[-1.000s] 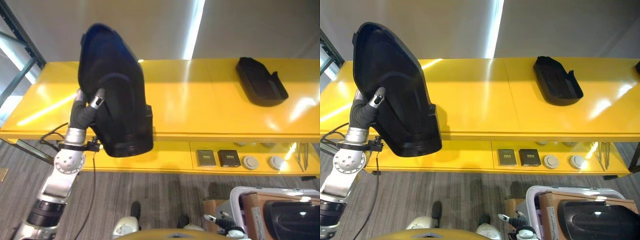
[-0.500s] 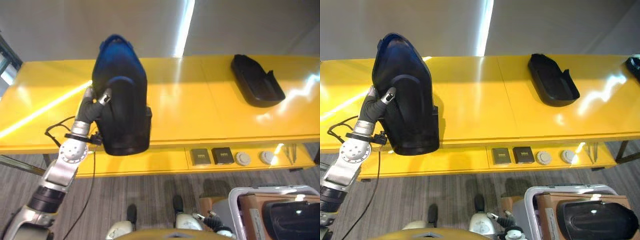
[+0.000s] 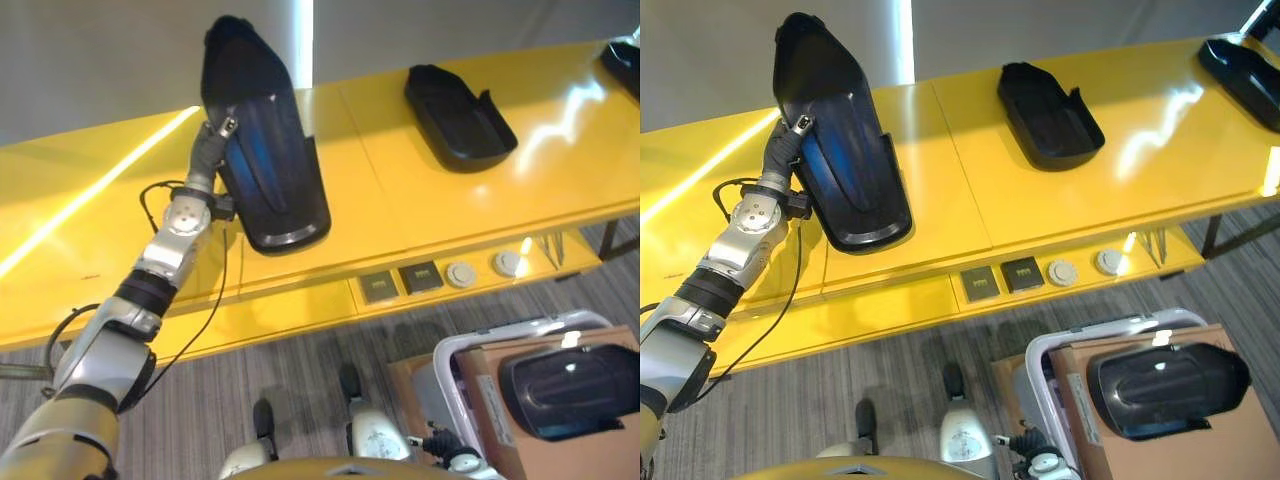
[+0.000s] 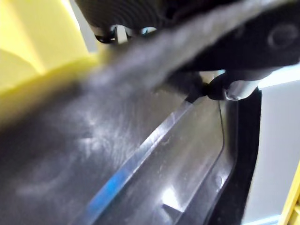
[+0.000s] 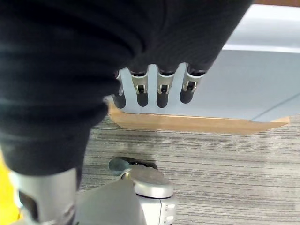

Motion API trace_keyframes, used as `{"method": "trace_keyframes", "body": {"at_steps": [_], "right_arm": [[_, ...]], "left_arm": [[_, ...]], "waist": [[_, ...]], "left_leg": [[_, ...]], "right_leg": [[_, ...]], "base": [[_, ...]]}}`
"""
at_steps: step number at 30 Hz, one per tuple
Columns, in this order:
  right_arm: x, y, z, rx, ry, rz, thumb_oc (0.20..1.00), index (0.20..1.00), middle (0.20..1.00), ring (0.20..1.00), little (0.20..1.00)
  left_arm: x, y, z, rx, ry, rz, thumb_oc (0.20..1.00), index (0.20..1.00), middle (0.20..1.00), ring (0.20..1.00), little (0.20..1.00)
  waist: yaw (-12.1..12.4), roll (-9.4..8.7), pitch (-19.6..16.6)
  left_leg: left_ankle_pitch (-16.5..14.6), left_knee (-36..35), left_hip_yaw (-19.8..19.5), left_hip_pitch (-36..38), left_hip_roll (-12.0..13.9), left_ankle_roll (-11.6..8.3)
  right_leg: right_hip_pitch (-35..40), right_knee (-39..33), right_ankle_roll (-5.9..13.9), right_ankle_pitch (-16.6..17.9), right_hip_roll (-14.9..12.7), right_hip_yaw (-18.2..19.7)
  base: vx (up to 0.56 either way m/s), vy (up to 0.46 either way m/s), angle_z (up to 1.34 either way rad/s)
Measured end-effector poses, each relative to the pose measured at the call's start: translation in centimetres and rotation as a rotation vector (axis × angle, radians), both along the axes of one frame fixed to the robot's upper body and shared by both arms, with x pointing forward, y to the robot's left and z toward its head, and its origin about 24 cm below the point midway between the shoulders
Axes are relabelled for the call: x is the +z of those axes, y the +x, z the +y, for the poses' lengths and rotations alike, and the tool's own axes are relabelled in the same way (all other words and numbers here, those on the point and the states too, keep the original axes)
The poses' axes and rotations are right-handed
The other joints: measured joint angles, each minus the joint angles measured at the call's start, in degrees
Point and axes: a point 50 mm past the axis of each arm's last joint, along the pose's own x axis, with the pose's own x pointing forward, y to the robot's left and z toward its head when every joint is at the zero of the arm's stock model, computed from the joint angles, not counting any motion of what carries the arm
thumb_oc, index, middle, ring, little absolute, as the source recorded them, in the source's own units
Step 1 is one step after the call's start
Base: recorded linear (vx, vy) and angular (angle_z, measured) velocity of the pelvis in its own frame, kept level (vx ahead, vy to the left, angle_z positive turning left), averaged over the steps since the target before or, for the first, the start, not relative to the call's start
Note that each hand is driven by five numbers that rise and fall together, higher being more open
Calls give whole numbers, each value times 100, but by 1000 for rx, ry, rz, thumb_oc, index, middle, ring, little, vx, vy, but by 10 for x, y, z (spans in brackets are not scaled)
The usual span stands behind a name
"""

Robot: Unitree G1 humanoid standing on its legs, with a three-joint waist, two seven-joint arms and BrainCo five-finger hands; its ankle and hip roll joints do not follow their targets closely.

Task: Move parts from the plastic box to the shelf.

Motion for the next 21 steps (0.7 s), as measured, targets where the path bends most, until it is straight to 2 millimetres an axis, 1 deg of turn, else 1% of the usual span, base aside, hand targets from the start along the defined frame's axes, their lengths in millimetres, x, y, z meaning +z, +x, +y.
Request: {"method": "trace_keyframes", "body": {"at_steps": [1, 3, 5, 8, 11, 12, 14, 16, 17, 18, 19, 21], "right_arm": [[1, 2, 0, 7, -3, -5, 1000, 1000, 1000, 1000, 1000], [4, 10, -3, 25, -15, -18, 1000, 1000, 1000, 1000, 1000], [5, 13, -4, 29, -18, -24, 1000, 1000, 1000, 1000, 1000], [7, 19, -5, 35, -23, -36, 1000, 1000, 1000, 1000, 1000], [8, 22, -5, 37, -24, -44, 1000, 1000, 1000, 1000, 1000], [8, 23, -5, 37, -25, -48, 1000, 1000, 1000, 1000, 1000], [10, 28, -5, 39, -25, -59, 1000, 1000, 1000, 1000, 1000], [11, 30, -5, 40, -25, -64, 1000, 1000, 1000, 1000, 1000], [11, 31, -5, 44, -26, -65, 1000, 1000, 1000, 1000, 1000], [11, 34, -4, 56, -28, -68, 1000, 1000, 1000, 1000, 1000], [12, 35, -3, 62, -30, -70, 1000, 1000, 1000, 1000, 1000], [12, 35, -3, 64, -30, -69, 1000, 1000, 1000, 1000, 1000]], "left_arm": [[1, 4, 0, -5, 39, 18, 200, 200, 200, 200, 200], [3, 14, 6, 16, 50, 73, 200, 200, 200, 200, 200], [6, 19, 12, 38, 53, 103, 200, 200, 200, 200, 200], [13, 21, 16, 41, 43, 96, 200, 200, 200, 200, 200], [12, 22, 19, 54, 46, 104, 200, 200, 200, 200, 200], [6, 25, 26, 94, 45, 138, 200, 200, 200, 200, 200], [3, 27, 33, 133, 33, 170, 200, 200, 200, 200, 200], [7, 27, 35, 142, 18, 156, 200, 200, 200, 200, 200], [8, 28, 34, 145, 23, 156, 464, 464, 464, 464, 464], [10, 29, 33, 148, 30, 153, 561, 561, 561, 561, 561], [12, 29, 32, 147, 36, 147, 1000, 1000, 1000, 1000, 1000], [13, 29, 32, 143, 39, 143, 1000, 1000, 1000, 1000, 1000]], "waist": [[-11, 29, 16], [-50, 96, 99], [-73, 143, 158], [-56, 178, 246], [-35, 181, 338], [-33, 184, 415], [-57, 176, 504], [-63, 175, 573], [-63, 174, 575], [-64, 165, 581], [-64, 158, 595], [-67, 154, 608]], "left_leg": [[4, 0, 4, -28, -11, 6], [16, 2, 11, -50, -30, 18], [15, 1, 25, -56, -25, 17], [18, 2, 43, -133, -26, 13], [20, 29, 98, -167, -27, 11], [19, 29, 154, -164, -29, 11], [19, 31, 166, -163, -32, 11], [19, 29, 165, -166, -32, 11], [18, 29, 169, -166, -31, 11], [17, 29, 171, -169, -32, 11], [16, 28, 170, -170, -34, 11], [14, 29, 176, -175, -34, 10]], "right_leg": [[-29, 0, 10, 6, -8, 4], [-46, 0, 22, 18, -30, 9], [-63, 0, 20, 16, -16, 13], [-154, 2, 27, 30, -18, 37], [-213, 13, -14, 78, -11, 82], [-227, 11, -11, 77, -10, 117], [-241, 9, -3, 86, -11, 146], [-244, 33, -2, 88, -9, 146], [-242, 25, -1, 86, -8, 140], [-250, 18, 0, 85, -9, 145], [-253, 15, 4, 82, -11, 151], [-263, 14, 6, 81, -12, 156]], "base": [[-61, 29, -1], [-41, 9, 0], [-78, 15, -2], [-51, 12, -3], [-35, 8, -9], [-41, 12, -10], [-23, 5, -8], [0, 0, 0], [0, 0, 0], [0, 0, 0], [0, 0, 0], [0, 0, 0]]}}
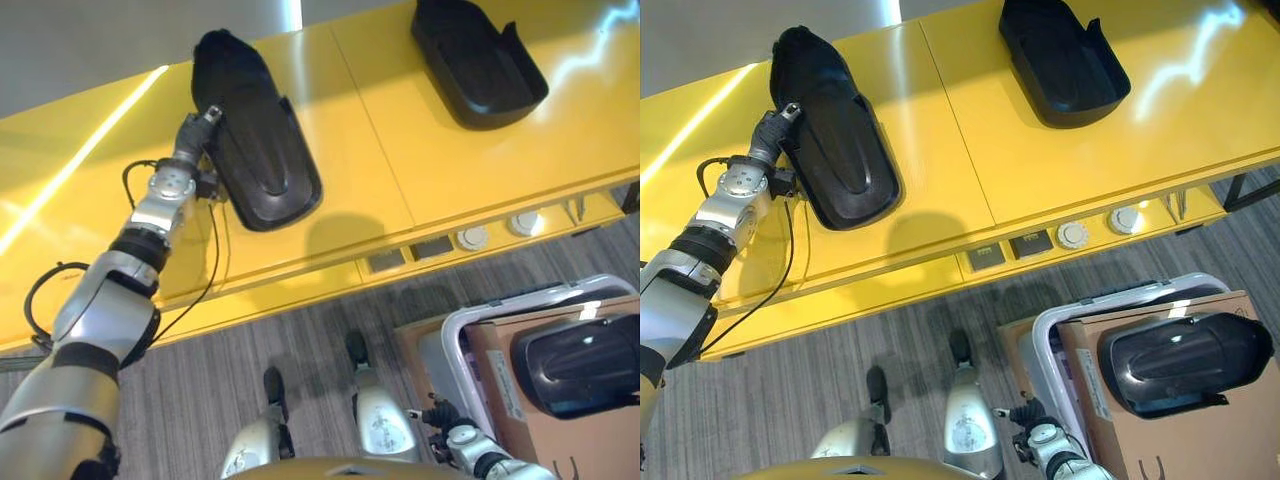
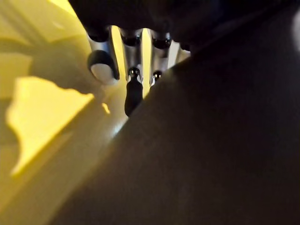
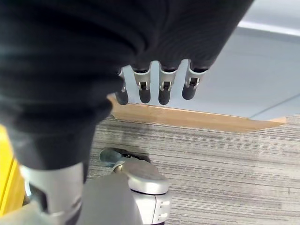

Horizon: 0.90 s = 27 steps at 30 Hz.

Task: Move parts from the plastic box to the shelf.

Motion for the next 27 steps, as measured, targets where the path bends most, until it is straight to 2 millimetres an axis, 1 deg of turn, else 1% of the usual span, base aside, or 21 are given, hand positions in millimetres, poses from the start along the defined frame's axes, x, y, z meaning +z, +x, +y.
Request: {"method": "trace_keyframes", "body": {"at_steps": [2, 7, 10, 13, 17, 18, 20, 23, 24, 25, 27], "right_arm": [[0, 0, 0, 0, 0, 0, 1000, 1000, 1000, 1000, 1000], [0, 0, 0, -9, 5, -3, 1000, 1000, 1000, 1000, 1000], [0, 0, 0, -10, 5, -4, 1000, 1000, 1000, 1000, 1000], [0, 1, 0, -10, 5, -4, 1000, 1000, 1000, 1000, 1000], [1, 3, 0, -5, 1, 1, 1000, 1000, 1000, 1000, 1000], [1, 6, 0, 1, -3, 1, 1000, 1000, 1000, 1000, 1000], [2, 8, 2, 6, -4, 1, 1000, 1000, 1000, 1000, 1000], [2, 11, 2, 11, -2, -5, 1000, 1000, 1000, 1000, 1000], [2, 11, 3, 18, -6, 0, 1000, 1000, 1000, 1000, 1000], [2, 11, 4, 32, -11, 10, 1000, 1000, 1000, 1000, 1000], [2, 11, 5, 38, -12, 13, 1000, 1000, 1000, 1000, 1000]], "left_arm": [[1, 0, 0, 0, 23, -4, 1000, 1000, 1000, 1000, 1000], [8, 1, -2, -5, 48, -26, 1000, 1000, 1000, 1000, 1000], [12, 1, -3, -10, 69, -40, 1000, 1000, 1000, 1000, 1000], [12, 1, -5, -12, 94, -42, 1000, 1000, 1000, 1000, 1000], [5, 5, -13, 14, 140, -18, 1000, 1000, 1000, 1000, 1000], [4, 5, -15, 22, 159, -14, 1000, 1000, 1000, 1000, 1000], [-3, 6, -25, 18, 247, 7, 1000, 1000, 1000, 1000, 1000], [-4, 7, -29, 24, 334, 3, 1000, 1000, 1000, 1000, 1000], [-7, 7, -38, 37, 381, -6, 1000, 1000, 1000, 1000, 1000], [-13, 7, -44, 47, 417, 4, 1000, 1000, 1000, 1000, 1000], [-16, 7, -47, 48, 440, 16, 1000, 1000, 1000, 1000, 1000]], "waist": [[-1, -1, 3], [2, 1, 22], [5, 3, 42], [6, 3, 42], [11, 1, 44], [9, 1, 44], [15, 3, 43], [32, 3, 34], [47, 1, 31], [48, 1, 8], [65, -10, -102]], "left_leg": [[-2, -1, -1, -12, 0, -1], [-3, 1, 2, -91, 0, -5], [-3, 0, 2, -88, 2, -5], [-4, 1, 2, -73, 2, -5], [-15, -1, 1, 51, 8, -4], [-23, -2, -3, 79, 9, -7], [-39, -31, -14, 209, 20, -10], [-52, -31, -23, 228, 17, -3], [-48, -21, -41, 263, 19, -2], [-53, -1, -95, 391, 30, 2], [-63, -2, -111, 405, 37, 5]], "right_leg": [[-14, -10, 35, -28, 0, 5], [-96, -6, 34, -23, 0, 6], [-93, 5, 23, -14, 2, 4], [-75, 23, -3, 7, 2, -4], [58, 10, 1, 2, 5, -24], [85, -11, 30, -55, 0, -23], [228, -12, 27, -88, 6, -48], [254, -9, -18, -120, -2, -63], [305, 20, -5, -56, -2, -94], [458, 22, -27, -61, 4, -152], [479, 22, -30, -77, 4, -164]], "base": [[0, 0, 0], [0, 0, 0], [0, 0, 0], [0, 0, 0], [9, -7, 2], [35, -21, -1], [43, -31, 4], [37, -36, 4], [57, -43, 13], [55, -38, 12], [39, -26, 7]]}}
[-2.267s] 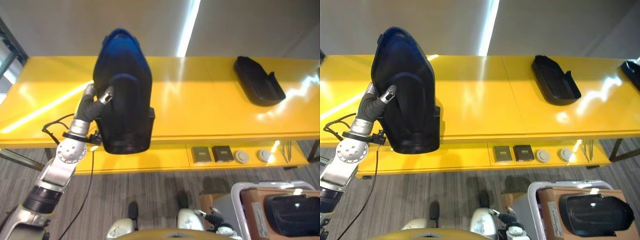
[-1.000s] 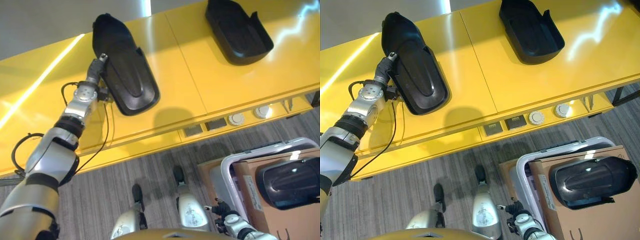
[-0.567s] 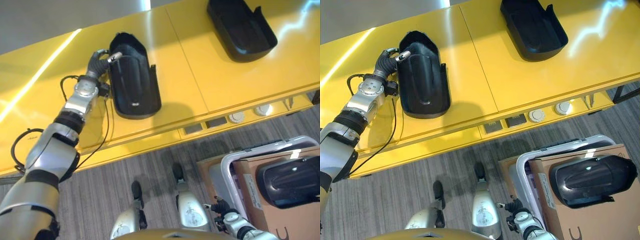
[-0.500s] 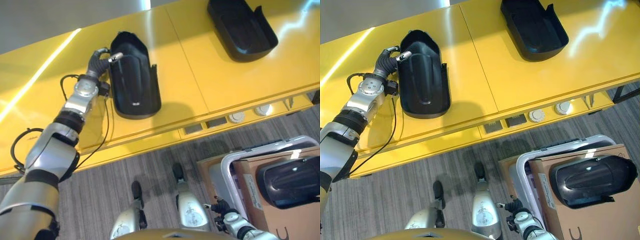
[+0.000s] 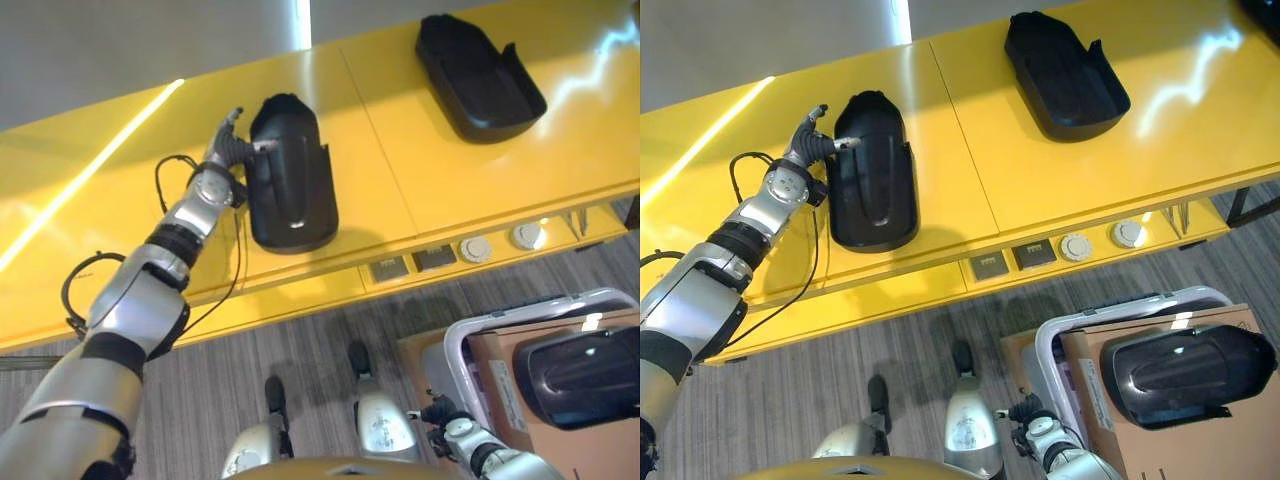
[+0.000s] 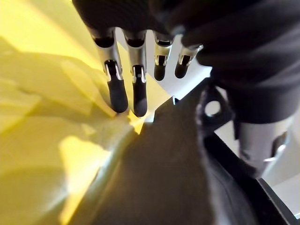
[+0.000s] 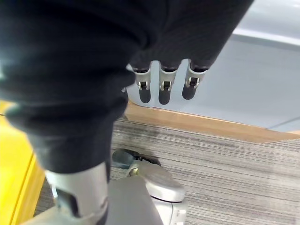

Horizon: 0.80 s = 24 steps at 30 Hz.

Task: Move parts from the plastic box to the shelf.

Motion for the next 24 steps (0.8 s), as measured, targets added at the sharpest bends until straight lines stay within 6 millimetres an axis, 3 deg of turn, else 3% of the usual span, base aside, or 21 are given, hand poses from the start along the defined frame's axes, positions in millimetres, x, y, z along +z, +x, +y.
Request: {"method": "trace_keyframes", "body": {"at_steps": [9, 16, 17, 19, 21, 22, 23, 24], "right_arm": [[-4, -4, 9, 1, 36, 23, 1000, 1000, 1000, 1000, 1000], [-14, -19, 29, -55, 131, 53, 1000, 1000, 1000, 1000, 1000], [-14, -19, 30, -57, 138, 51, 1000, 1000, 1000, 1000, 1000], [-14, -21, 28, -93, 154, 35, 1000, 1000, 1000, 1000, 1000], [-19, -40, 25, -129, 157, 78, 1000, 1000, 1000, 1000, 1000], [-20, -46, 24, -155, 168, 90, 1000, 1000, 1000, 1000, 1000], [-23, -55, 24, -171, 174, 108, 1000, 1000, 1000, 1000, 1000], [-23, -58, 26, -181, 183, 112, 1000, 1000, 1000, 1000, 1000]], "left_arm": [[-13, -6, -12, 4, -53, -13, 1000, 1000, 1000, 1000, 1000], [-17, -28, -19, -61, -23, -129, 1000, 1000, 1000, 1000, 1000], [-18, -37, -4, -42, -42, -154, 1000, 1000, 1000, 1000, 1000], [-21, -78, 23, -84, -149, -248, 1000, 1000, 1000, 1000, 1000], [-42, -103, 30, -141, -230, -204, 1000, 1000, 1000, 1000, 1000], [-54, -117, 41, -120, -270, -178, 630, 630, 630, 630, 630], [-71, -125, 48, -94, -295, -117, 200, 200, 200, 200, 200], [-77, -131, 51, -84, -347, -96, 200, 200, 200, 200, 200]], "waist": [[122, -184, -489], [339, -294, -808], [399, -307, -844], [311, -304, -846], [488, -328, -883], [553, -348, -912], [685, -391, -941], [723, -404, -963]], "left_leg": [[-40, -30, -110, 228, 17, 49], [-42, -30, -347, 345, 34, 41], [-49, -32, -347, 376, 41, 38], [-83, -32, -332, 444, 53, 11], [-115, -32, -337, 571, 78, 1], [-155, -30, -311, 628, 95, -4], [-171, -30, -278, 640, 103, 3], [-171, -31, -289, 626, 102, 3]], "right_leg": [[304, -33, -26, -108, -3, -125], [546, -35, -32, -200, -5, -322], [564, -35, -35, -201, -2, -322], [624, -35, -35, -169, 18, -310], [761, -35, -26, -238, 40, -320], [775, -37, -11, -266, 49, -297], [791, -35, -35, -290, 61, -299], [800, -35, -59, -316, 66, -321]], "base": [[32, -21, 7], [11, -10, 15], [14, -6, -6], [46, 12, -7], [46, 16, 8], [38, 27, -3], [37, 27, -8], [15, 22, -20]]}}
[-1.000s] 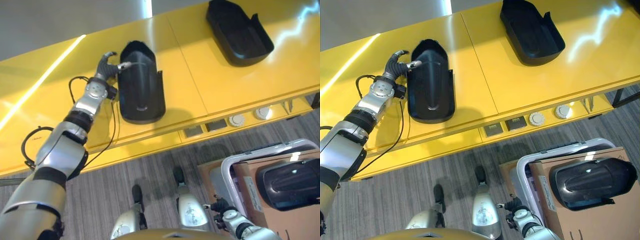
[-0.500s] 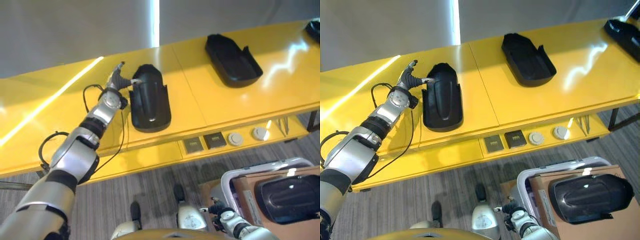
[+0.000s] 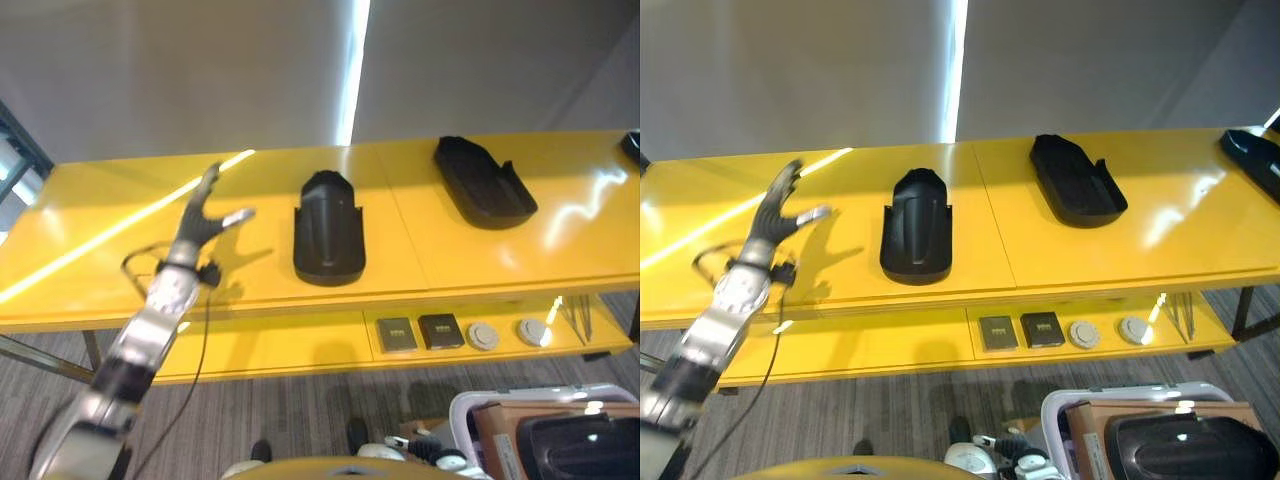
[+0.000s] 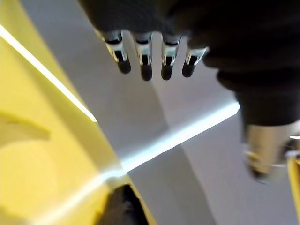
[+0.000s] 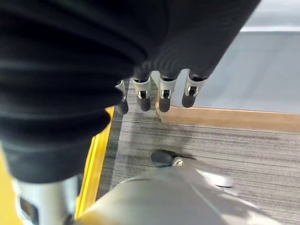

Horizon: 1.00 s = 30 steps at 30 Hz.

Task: Move parts from the plastic box to the shelf.

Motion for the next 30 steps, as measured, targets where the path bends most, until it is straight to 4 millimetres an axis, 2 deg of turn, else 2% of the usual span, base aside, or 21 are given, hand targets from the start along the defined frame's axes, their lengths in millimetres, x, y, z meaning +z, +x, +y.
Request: {"method": "trace_keyframes", "body": {"at_steps": [1, 2, 4, 7, 12, 17, 20, 25, 30], "right_arm": [[1, 4, 1, -60, 20, -28, 1000, 1000, 1000, 1000, 1000], [-2, -6, 0, -77, 21, -1, 1000, 1000, 1000, 1000, 1000], [-4, -14, 2, -114, 31, 24, 1000, 1000, 1000, 1000, 1000], [-4, -15, 3, -122, 38, 19, 1000, 1000, 1000, 1000, 1000], [-3, -10, 3, -86, 35, 8, 1000, 1000, 1000, 1000, 1000], [-1, -2, 5, -8, 22, -3, 1000, 1000, 1000, 1000, 1000], [-1, 2, 5, 21, 16, -7, 1000, 1000, 1000, 1000, 1000], [2, 12, 7, 31, 17, -35, 1000, 1000, 1000, 1000, 1000], [4, 17, 5, 30, 15, -65, 1000, 1000, 1000, 1000, 1000]], "left_arm": [[-19, -30, 17, 66, -185, 34, 200, 200, 200, 200, 200], [-33, -35, 12, 40, -214, 98, 200, 200, 200, 200, 200], [-43, -53, 3, -74, -207, 172, 200, 200, 200, 200, 200], [-43, -67, -18, -280, -271, 228, 200, 200, 200, 200, 200], [-40, -77, -40, -526, -306, 284, 200, 200, 200, 200, 200], [-45, -79, -65, -705, -270, 363, 200, 200, 200, 200, 200], [-59, -72, -88, -766, -352, 435, 200, 200, 200, 200, 200], [-62, -63, -116, -847, -339, 460, 200, 200, 200, 200, 200], [-45, -40, -138, -845, -322, 371, 200, 200, 200, 200, 200]], "waist": [[-18, -79, -54], [72, -123, -77], [148, -209, -126], [149, -211, -129], [66, -152, -106], [-65, -135, -104], [-150, -127, -102], [-397, -80, -73], [-551, 35, 24]], "left_leg": [[-7, 2, 98, 32, 3, -19], [-6, 3, 88, 23, -5, -20], [-25, -1, 83, 7, -4, 7], [-23, -2, 78, 33, -7, 8], [-24, -3, 81, 77, 6, 5], [-7, -2, 95, 37, 6, -15], [20, -2, 166, 0, 1, 0], [22, -2, 310, -95, -6, 4], [19, -2, 411, -216, -9, 5]], "right_leg": [[-49, -2, 0, 15, 1, 151], [-40, 0, -6, 15, 0, 137], [-56, 0, 16, 0, -5, 142], [-27, -1, 20, 6, -11, 142], [47, -2, 16, 9, 7, 158], [-55, -1, 11, 18, 14, 192], [-139, -1, 31, 54, 18, 284], [-286, -1, 24, 110, 22, 375], [-469, -1, 28, 150, 29, 472]], "base": [[14, 17, -12], [25, 17, -16], [34, 28, 1], [32, 23, -1], [0, 0, 0], [-2, 3, -1], [-14, 5, -8], [-18, 7, -15], [-30, -1, -12]]}}
